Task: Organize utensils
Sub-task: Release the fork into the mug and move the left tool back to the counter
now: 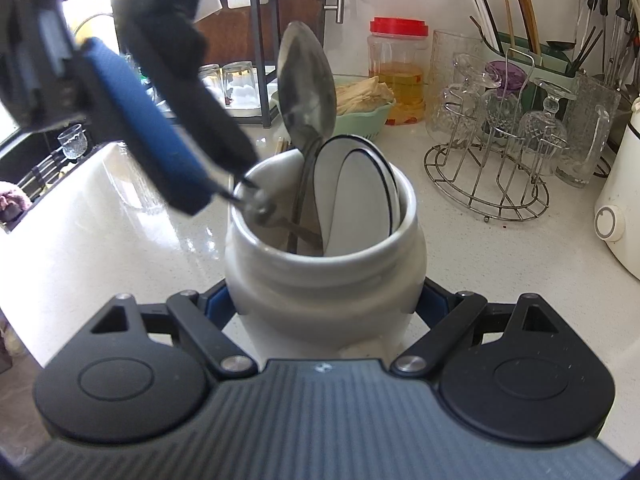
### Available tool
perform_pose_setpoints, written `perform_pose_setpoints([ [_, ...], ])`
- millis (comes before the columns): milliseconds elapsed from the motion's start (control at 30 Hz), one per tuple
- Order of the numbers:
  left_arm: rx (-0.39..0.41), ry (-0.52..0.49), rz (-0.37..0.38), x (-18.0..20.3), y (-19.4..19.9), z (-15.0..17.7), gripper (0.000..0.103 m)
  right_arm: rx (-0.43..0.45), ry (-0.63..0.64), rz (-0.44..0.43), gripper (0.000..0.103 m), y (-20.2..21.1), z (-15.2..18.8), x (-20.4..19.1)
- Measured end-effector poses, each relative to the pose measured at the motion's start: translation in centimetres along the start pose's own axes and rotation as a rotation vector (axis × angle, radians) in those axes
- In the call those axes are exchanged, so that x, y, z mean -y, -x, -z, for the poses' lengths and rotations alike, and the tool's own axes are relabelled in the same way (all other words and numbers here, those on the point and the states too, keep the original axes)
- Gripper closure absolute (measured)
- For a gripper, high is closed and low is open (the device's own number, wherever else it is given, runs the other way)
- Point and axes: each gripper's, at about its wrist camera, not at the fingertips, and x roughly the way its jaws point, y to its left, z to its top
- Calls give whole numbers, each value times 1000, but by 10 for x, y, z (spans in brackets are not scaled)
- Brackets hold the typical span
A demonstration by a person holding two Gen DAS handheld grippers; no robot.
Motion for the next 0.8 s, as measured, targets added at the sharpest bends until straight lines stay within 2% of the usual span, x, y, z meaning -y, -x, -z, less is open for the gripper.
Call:
perform_pose_setpoints([
  [133, 47, -4, 3, 4, 2, -6, 95, 1, 0, 0, 12, 0, 0, 0],
  [300, 129, -33, -28, 8, 6, -15, 95, 2, 0, 1, 12, -1, -1, 0],
  [567, 219, -121, -57, 13, 7, -11, 95, 6, -2, 3, 12, -1, -1, -1],
  [667, 236, -145, -68, 13, 5, -8, 95, 7, -1, 3, 12, 0, 0, -2],
  [800, 230, -184, -40, 10, 8, -4, 94, 6, -2, 2, 12, 0, -1, -1],
])
